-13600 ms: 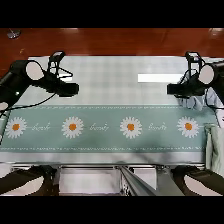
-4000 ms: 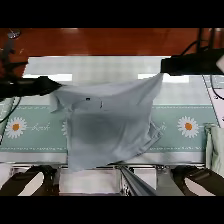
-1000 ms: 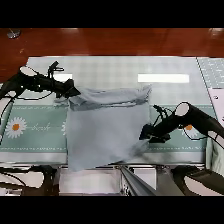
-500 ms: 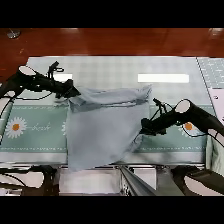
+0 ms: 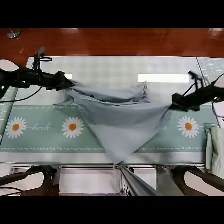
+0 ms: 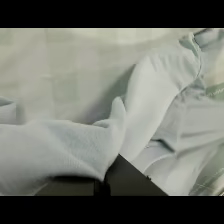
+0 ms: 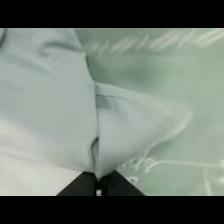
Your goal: Fold the shirts.
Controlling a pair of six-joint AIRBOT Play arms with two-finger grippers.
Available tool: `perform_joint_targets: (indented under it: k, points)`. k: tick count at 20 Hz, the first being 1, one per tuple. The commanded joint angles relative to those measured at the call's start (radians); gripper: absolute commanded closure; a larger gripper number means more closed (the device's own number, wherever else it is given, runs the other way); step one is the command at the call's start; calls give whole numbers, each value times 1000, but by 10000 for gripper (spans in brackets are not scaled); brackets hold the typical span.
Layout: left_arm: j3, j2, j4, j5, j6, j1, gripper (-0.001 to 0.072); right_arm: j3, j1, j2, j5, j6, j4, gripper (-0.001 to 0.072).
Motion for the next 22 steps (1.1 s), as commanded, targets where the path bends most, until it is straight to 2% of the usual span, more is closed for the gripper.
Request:
perform_joint_targets:
  k: [1, 5, 9, 12, 14, 15, 16, 17, 19, 21, 22]
  points:
    - [-115, 82, -39, 7, 25, -61, 683, 224, -61, -85, -5, -28, -26, 687]
    - [-366, 197, -165, 86, 24, -168, 683, 509, -62, -294, -23, -21, 91, 687]
    - [-483, 226, -277, 102, 24, -257, 683, 765, -62, -508, -22, 18, 231, 687]
    - [-510, 219, -290, 198, 20, -342, 683, 833, -55, -595, -31, 19, 322, 687]
    - [-509, 209, -291, 258, 20, -352, 683, 833, -39, -622, -18, 23, 304, 679]
    - [-508, 207, -291, 272, 20, -341, 625, 833, -39, -632, 0, 31, 297, 439]
    - [-498, 205, -287, 260, 20, -318, 226, 833, -38, -637, 31, 24, 296, 70]
    - [-476, 205, -269, 218, 21, -276, 4, 833, -48, -634, 64, 21, 285, 88]
    - [-386, 205, -194, 81, 18, -136, 2, 833, -91, -607, 177, 10, 222, 88]
    - [-275, 206, -92, -21, -27, 45, 3, 814, -137, -539, 289, -2, 26, 88]
    - [-235, 206, -39, -43, -57, 129, 3, 767, -157, -486, 293, 4, -82, 89]
